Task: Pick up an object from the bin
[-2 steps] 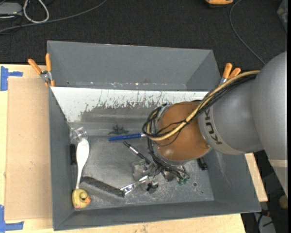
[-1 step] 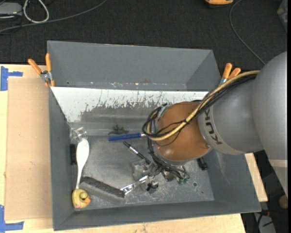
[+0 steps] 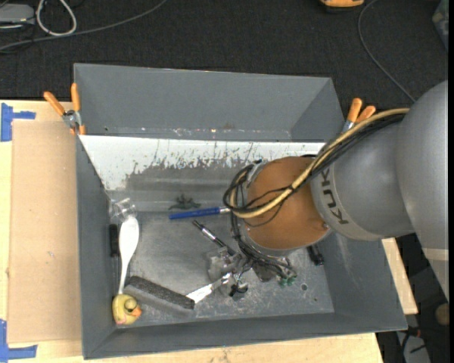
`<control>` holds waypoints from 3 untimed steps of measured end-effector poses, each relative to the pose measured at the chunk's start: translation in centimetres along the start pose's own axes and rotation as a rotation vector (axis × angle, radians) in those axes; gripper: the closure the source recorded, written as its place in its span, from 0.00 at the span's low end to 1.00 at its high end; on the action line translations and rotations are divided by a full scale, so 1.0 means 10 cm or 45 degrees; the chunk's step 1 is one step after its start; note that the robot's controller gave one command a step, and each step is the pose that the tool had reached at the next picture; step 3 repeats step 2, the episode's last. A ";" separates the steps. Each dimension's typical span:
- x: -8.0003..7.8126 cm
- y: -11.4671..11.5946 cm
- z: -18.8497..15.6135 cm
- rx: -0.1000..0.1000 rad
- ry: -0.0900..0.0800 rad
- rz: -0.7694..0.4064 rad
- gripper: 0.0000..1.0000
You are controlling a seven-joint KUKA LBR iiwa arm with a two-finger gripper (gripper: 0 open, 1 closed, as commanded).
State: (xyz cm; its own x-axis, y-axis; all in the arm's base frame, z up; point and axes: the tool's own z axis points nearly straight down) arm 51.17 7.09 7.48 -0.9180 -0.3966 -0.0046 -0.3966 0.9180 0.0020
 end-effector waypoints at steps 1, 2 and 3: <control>0.02 0.01 -0.24 -0.003 0.010 0.002 1.00; 0.01 0.02 -0.77 -0.003 0.010 0.004 1.00; 0.01 0.02 -0.77 -0.003 0.010 0.004 1.00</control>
Offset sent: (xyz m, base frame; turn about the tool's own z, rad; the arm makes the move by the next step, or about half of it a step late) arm -0.0017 0.0002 0.1162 0.0005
